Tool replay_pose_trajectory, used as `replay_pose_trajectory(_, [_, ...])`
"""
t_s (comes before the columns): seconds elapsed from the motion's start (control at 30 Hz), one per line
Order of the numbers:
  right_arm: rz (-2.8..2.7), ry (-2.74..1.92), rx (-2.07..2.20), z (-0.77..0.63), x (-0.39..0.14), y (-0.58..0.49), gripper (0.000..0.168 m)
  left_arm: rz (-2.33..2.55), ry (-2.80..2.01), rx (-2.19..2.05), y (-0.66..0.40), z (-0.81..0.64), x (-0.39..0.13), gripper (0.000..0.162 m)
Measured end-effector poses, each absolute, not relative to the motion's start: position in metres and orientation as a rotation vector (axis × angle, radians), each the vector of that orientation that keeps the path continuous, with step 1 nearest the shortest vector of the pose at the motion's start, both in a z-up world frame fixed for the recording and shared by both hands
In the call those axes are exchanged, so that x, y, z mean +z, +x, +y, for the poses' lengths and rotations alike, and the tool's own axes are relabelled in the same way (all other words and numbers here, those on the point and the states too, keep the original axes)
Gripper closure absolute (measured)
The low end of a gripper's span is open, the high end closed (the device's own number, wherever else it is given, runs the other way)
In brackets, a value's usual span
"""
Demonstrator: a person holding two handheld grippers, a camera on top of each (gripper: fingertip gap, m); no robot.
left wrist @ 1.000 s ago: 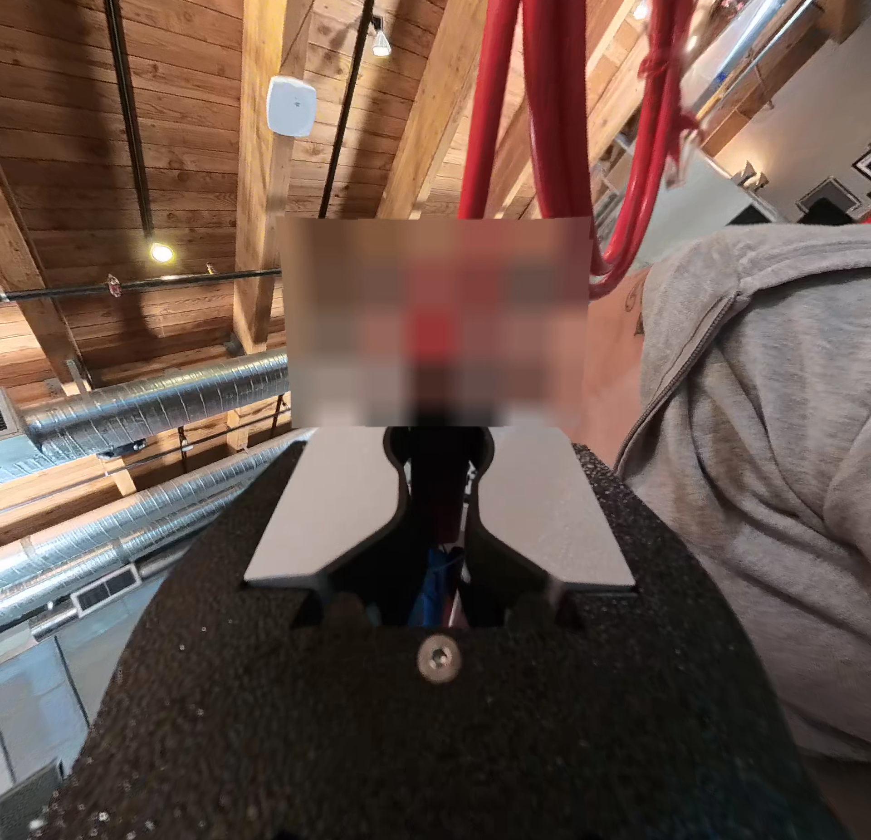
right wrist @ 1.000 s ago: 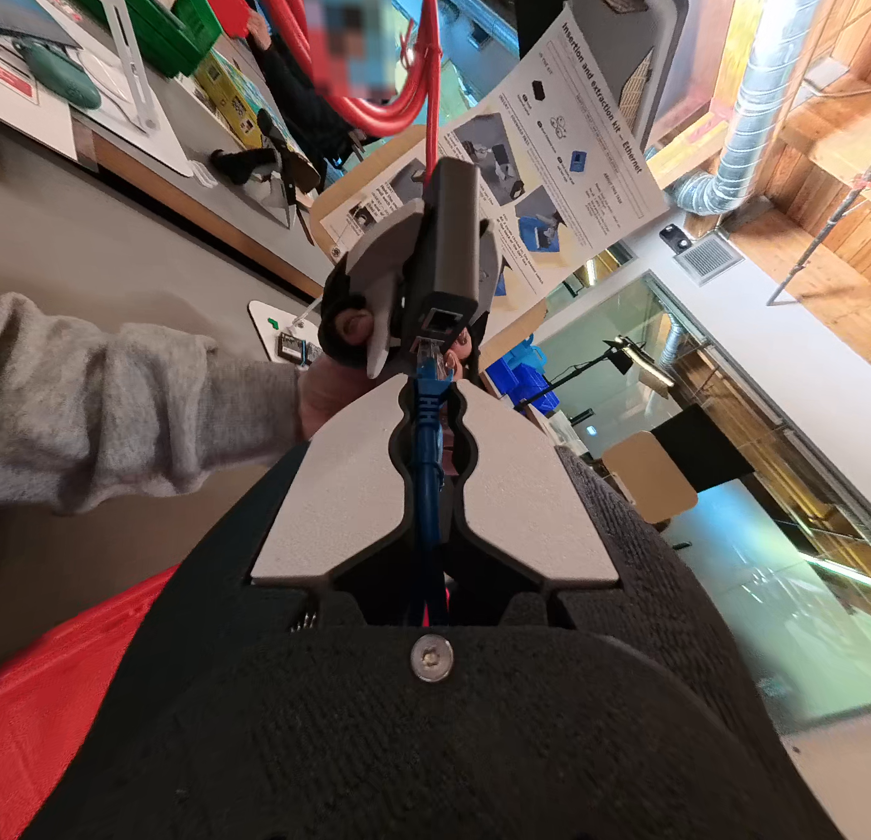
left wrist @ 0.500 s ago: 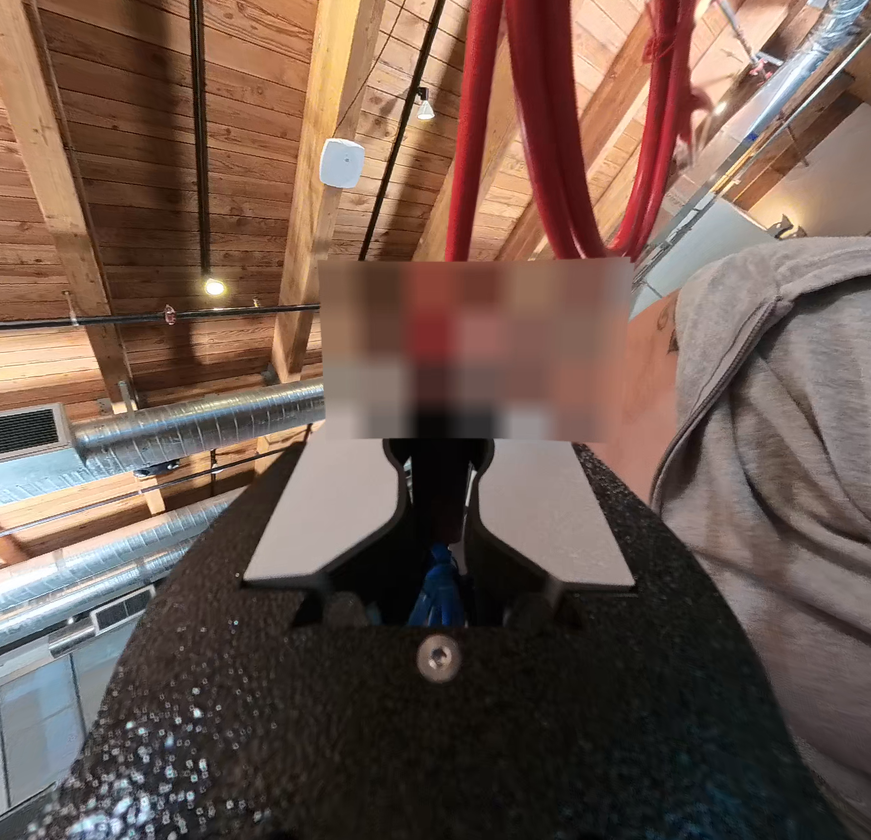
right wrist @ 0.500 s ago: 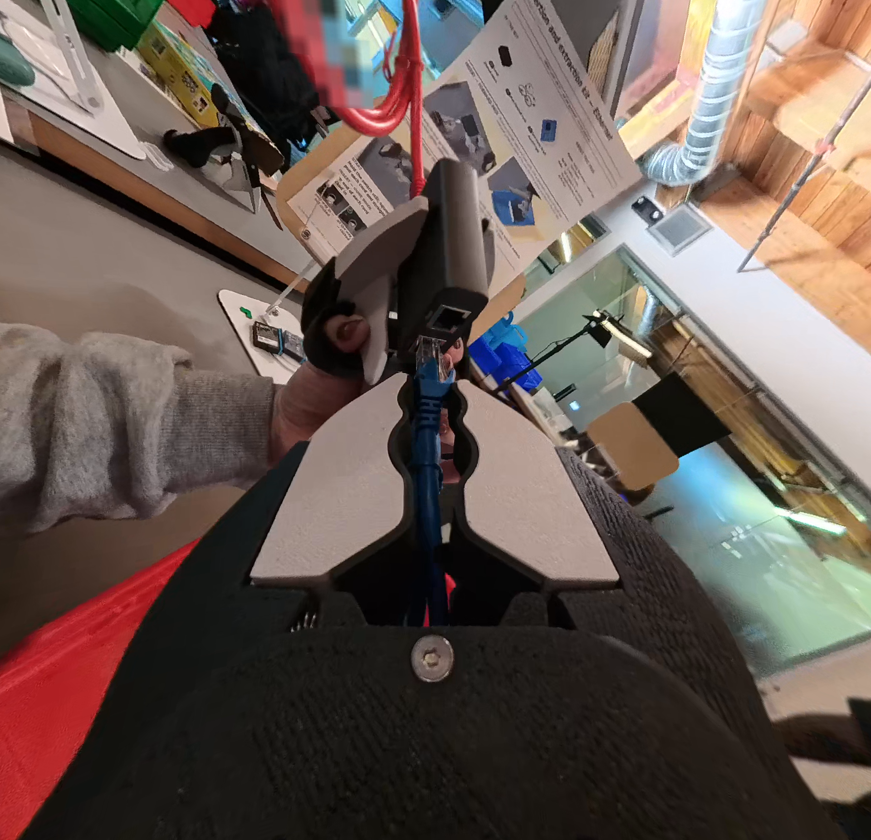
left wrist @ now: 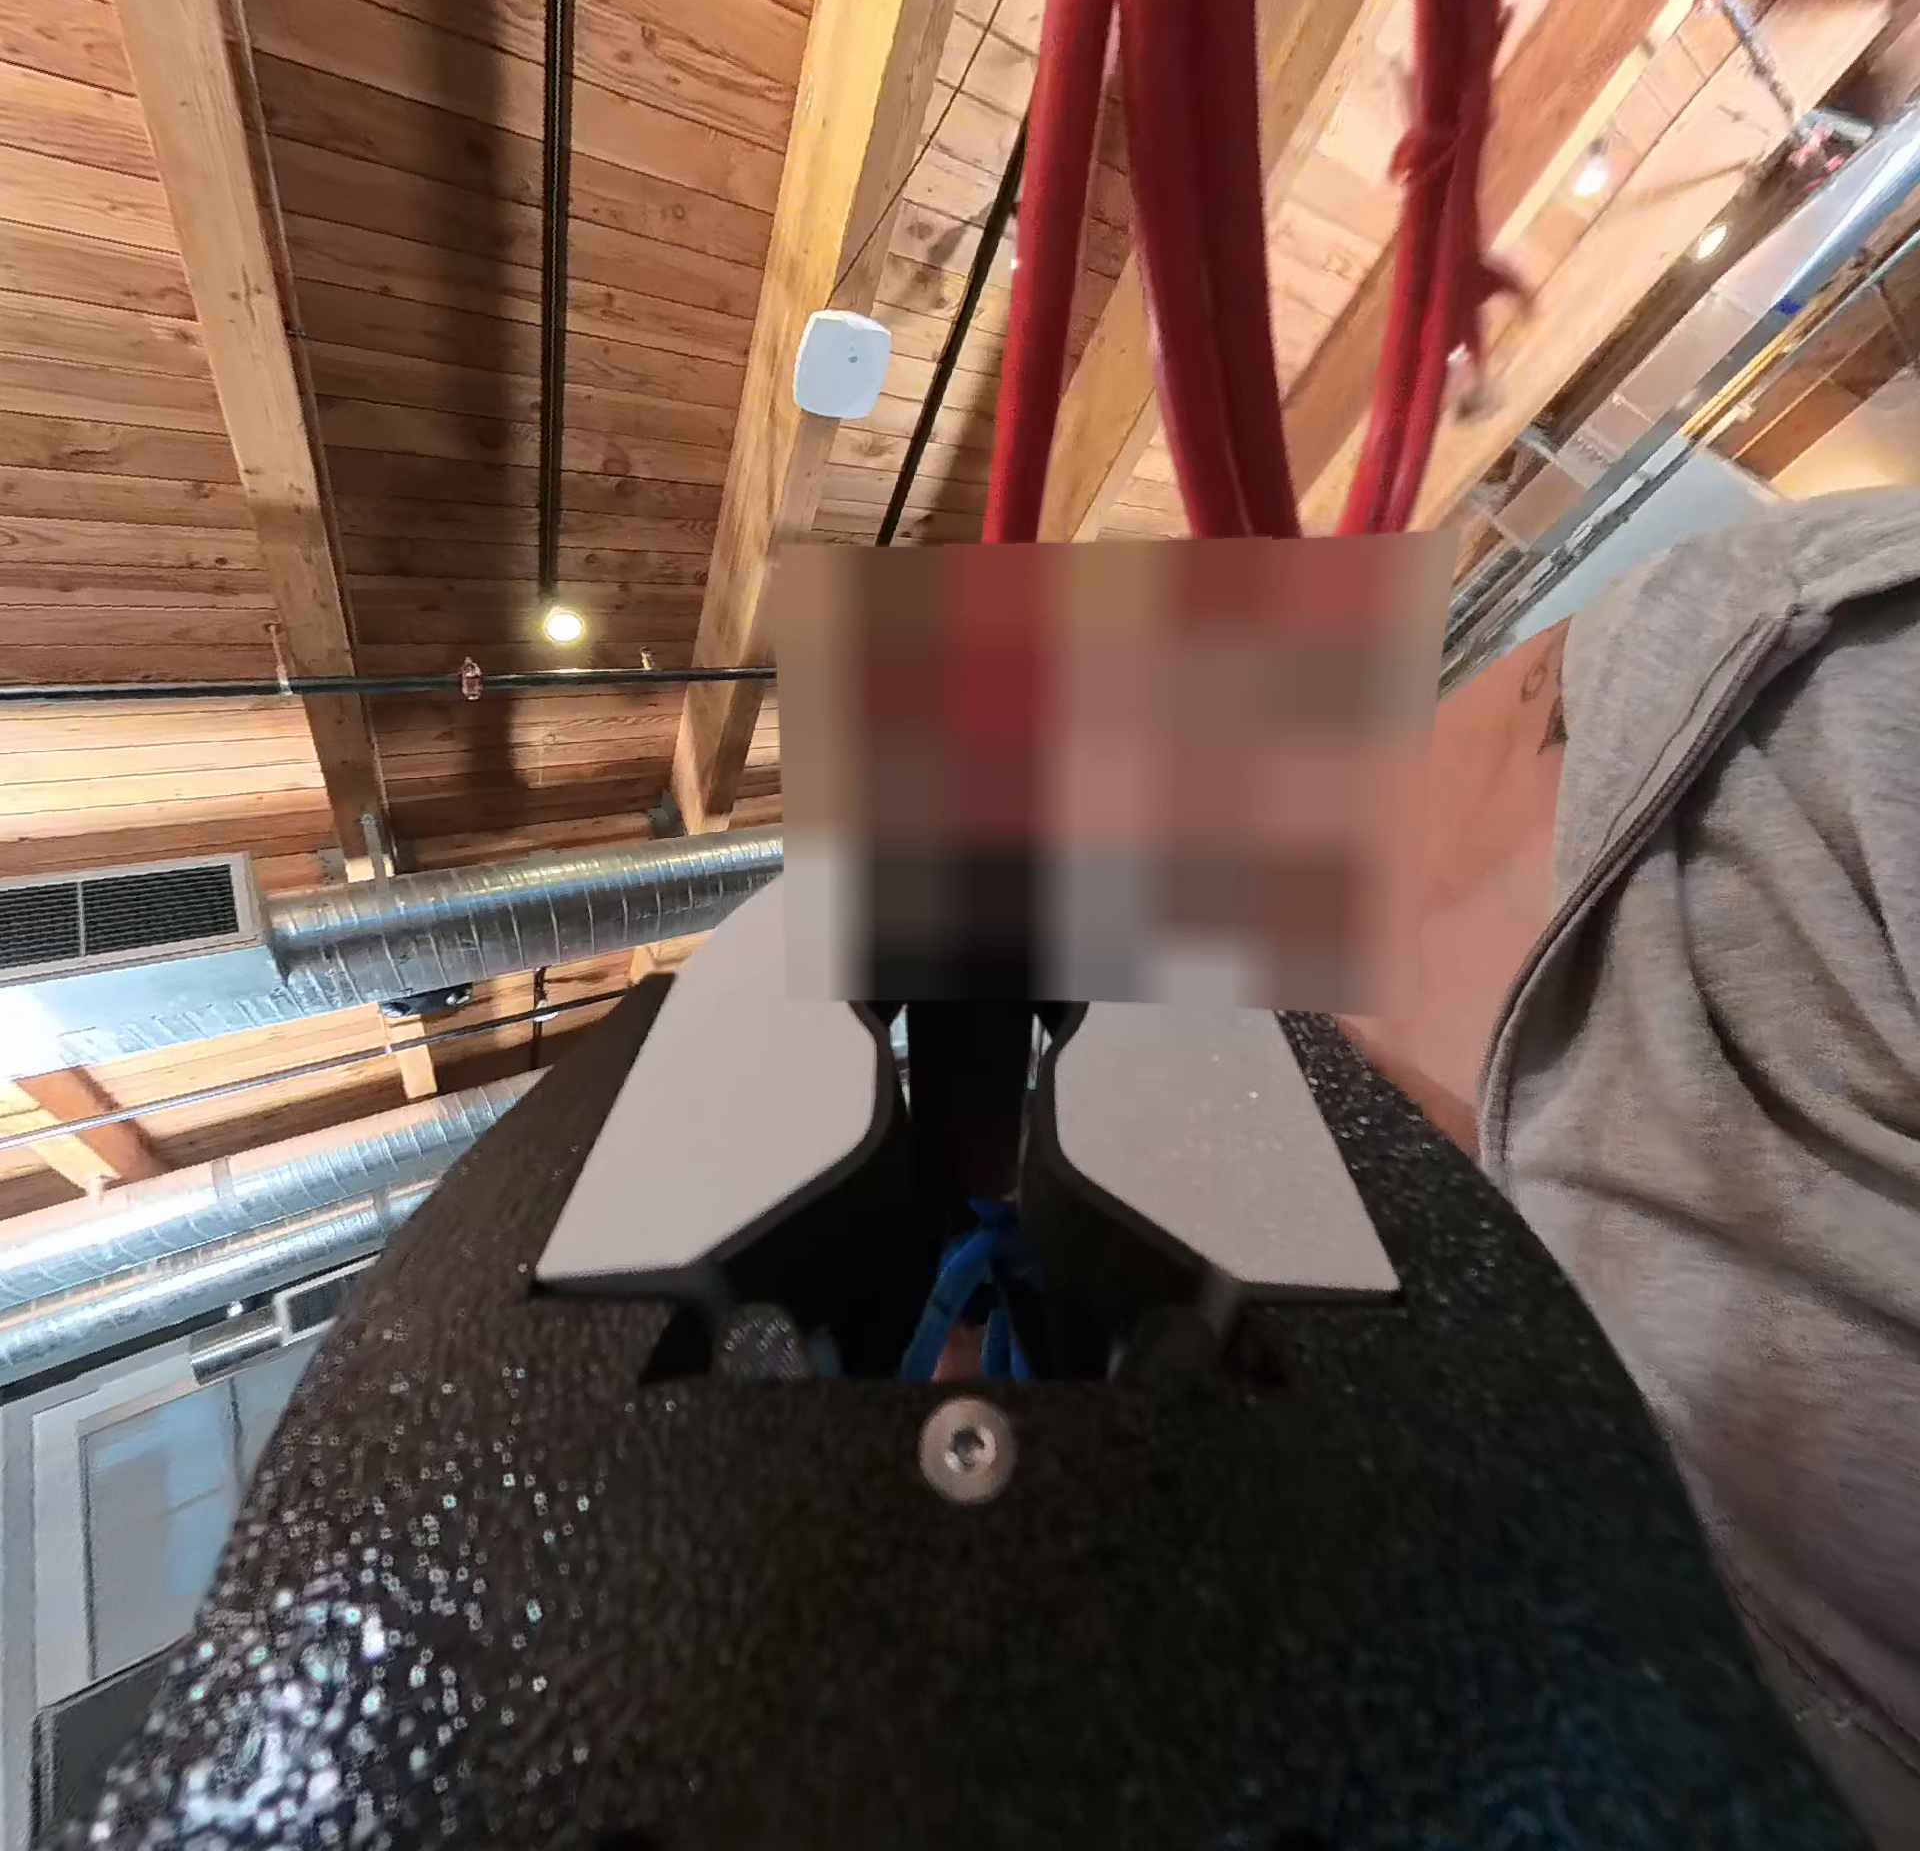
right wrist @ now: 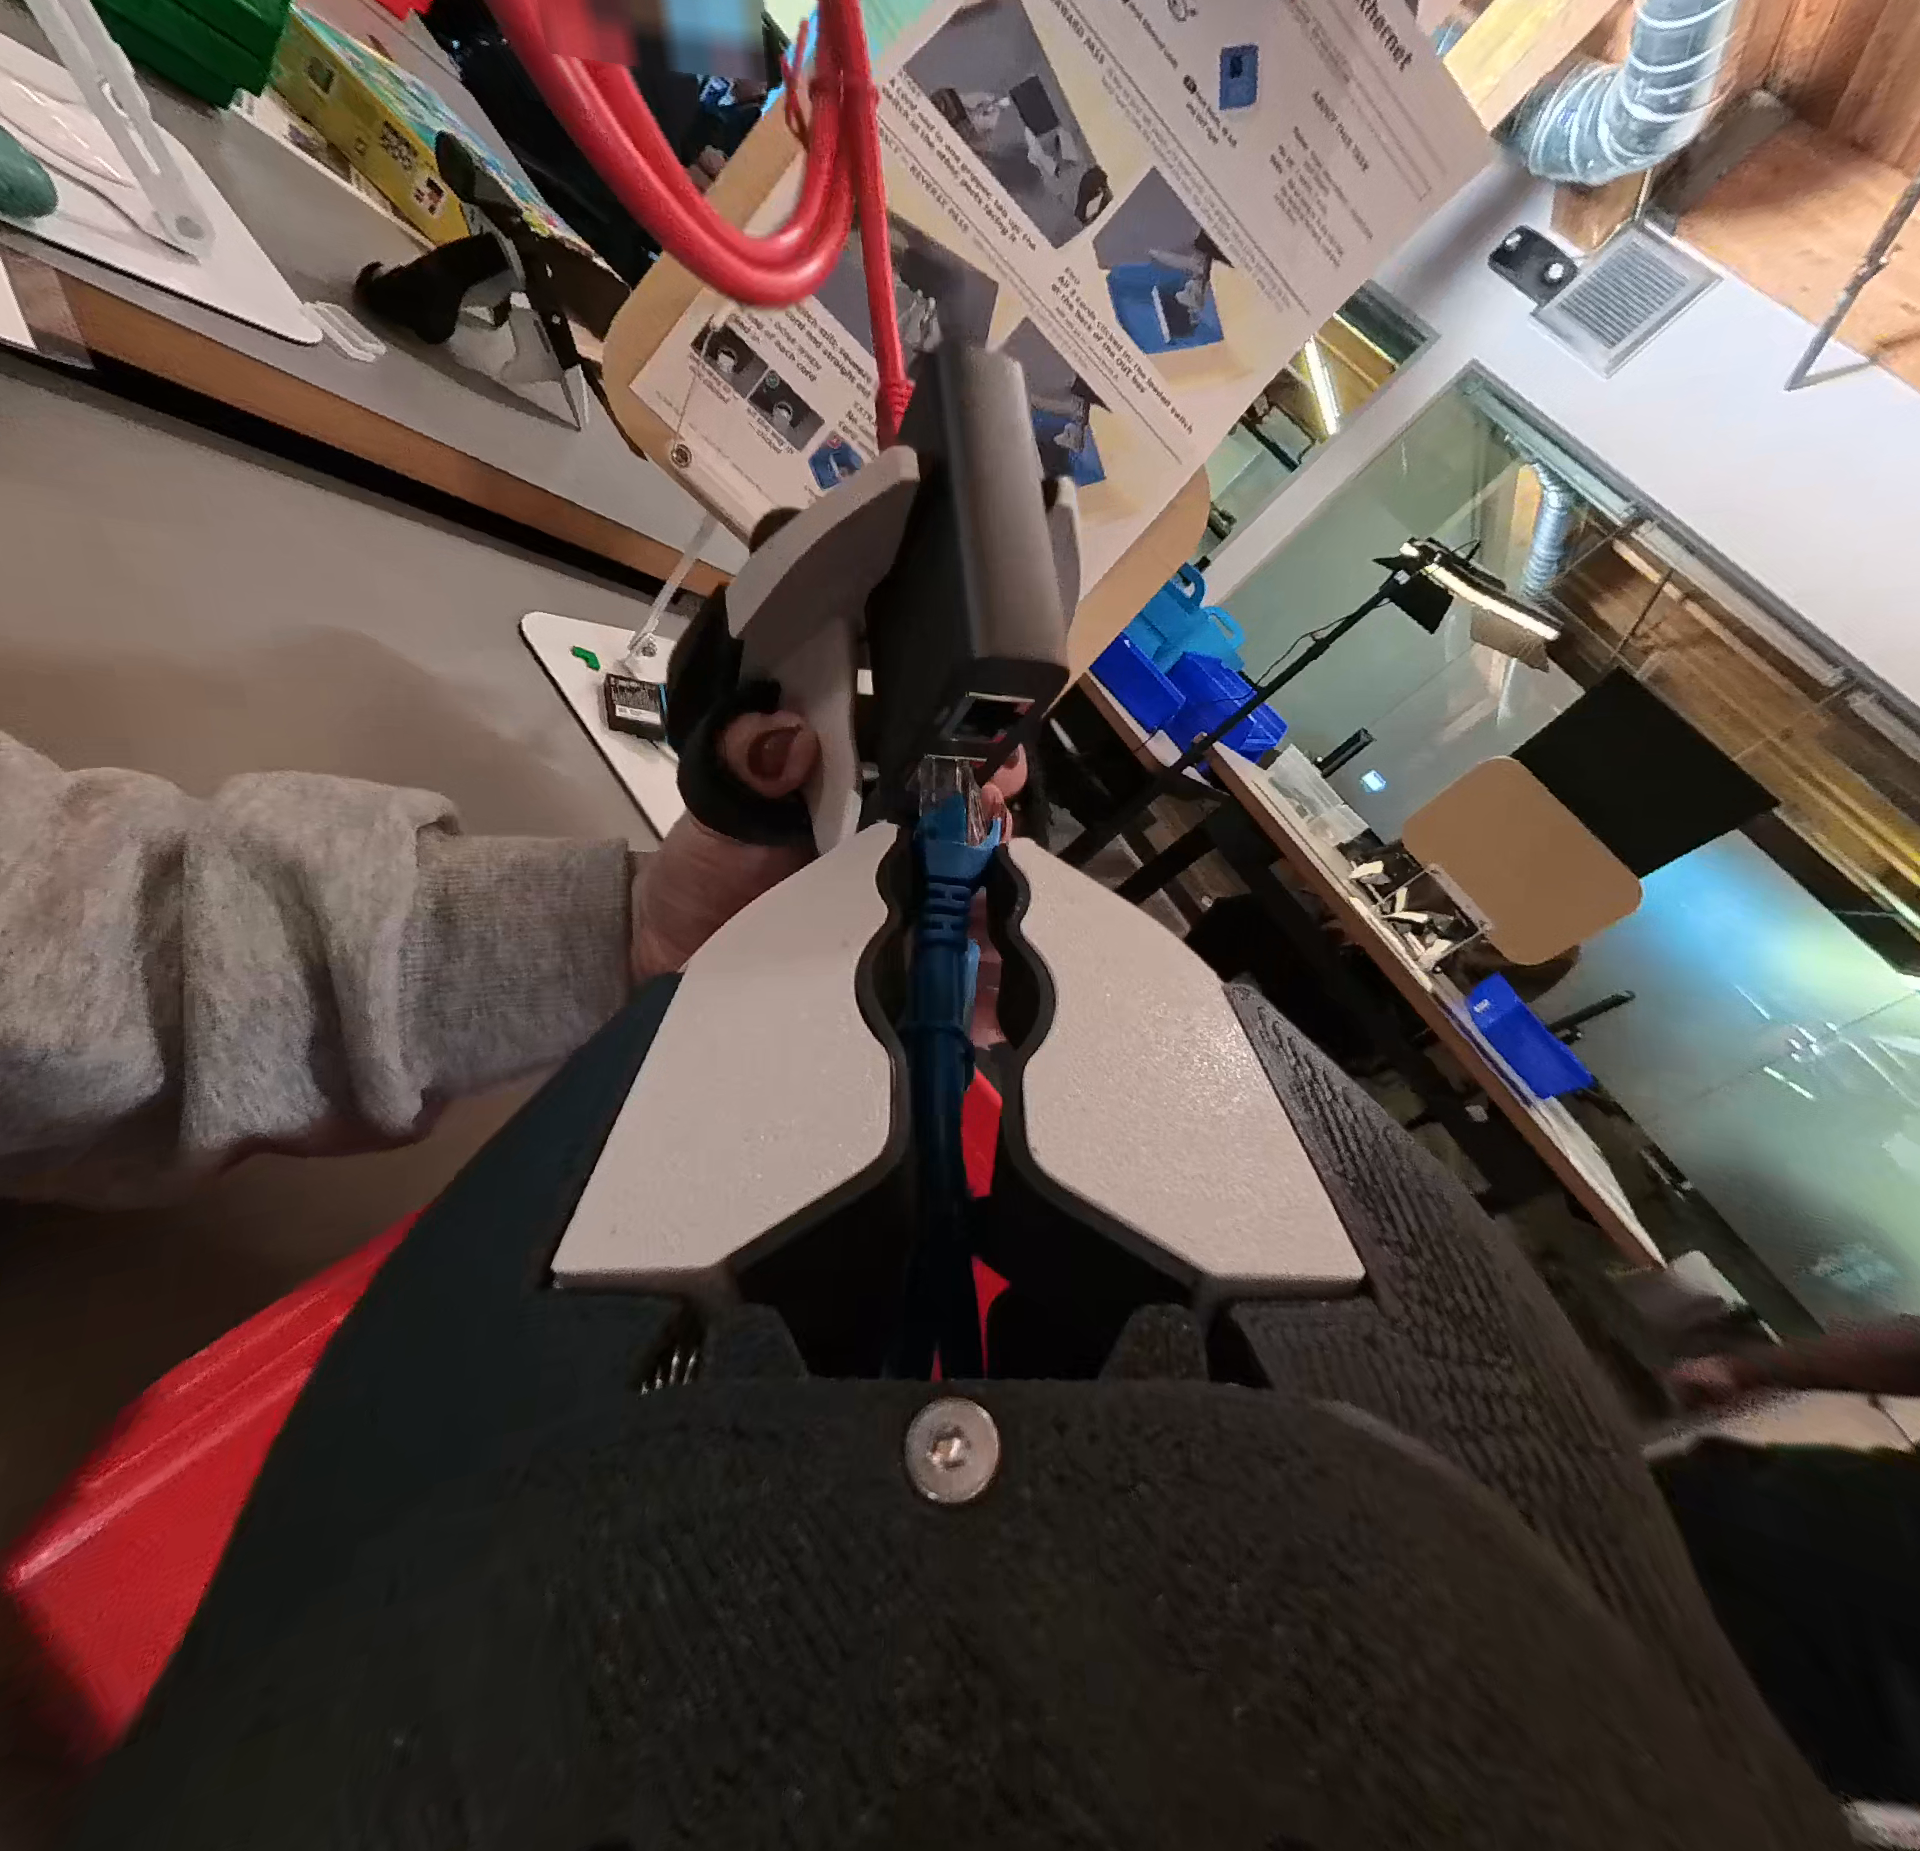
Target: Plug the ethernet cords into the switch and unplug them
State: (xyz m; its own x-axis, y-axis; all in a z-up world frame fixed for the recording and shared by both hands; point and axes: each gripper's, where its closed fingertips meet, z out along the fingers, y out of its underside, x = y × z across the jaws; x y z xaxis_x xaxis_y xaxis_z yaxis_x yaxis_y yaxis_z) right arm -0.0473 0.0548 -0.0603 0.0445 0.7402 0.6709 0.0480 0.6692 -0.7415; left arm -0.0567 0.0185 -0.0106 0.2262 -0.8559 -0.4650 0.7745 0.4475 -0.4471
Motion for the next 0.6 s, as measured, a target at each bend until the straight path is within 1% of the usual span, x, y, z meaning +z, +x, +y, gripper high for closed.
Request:
replay_pose_trajectory(0.03, [-1.445, -0.716, 0.606, 0.0550, -0.0608, -0.0478, 0.157, 0.721, -0.119, -1.145, -0.0583, 0.0193, -0.0114, 0.140])
replay_pose_trajectory(0.17, [-1.437, -0.762, 0.662, 0.0554, -0.0597, -0.0471, 0.157, 0.712, -0.110, -1.153, -0.0583, 0.0203, -0.0108, 0.141])
replay_pose_trajectory(0.43, [-1.487, -0.685, 0.529, 0.0591, -0.0660, -0.0472, 0.156, 0.695, -0.120, -1.182, -0.0586, 0.0257, -0.0160, 0.141])
replay_pose_trajectory(0.6, [-1.580, -0.644, 0.600, 0.0604, -0.0684, -0.0399, 0.156, 0.729, -0.142, -1.219, -0.0496, 0.0269, -0.0182, 0.141])
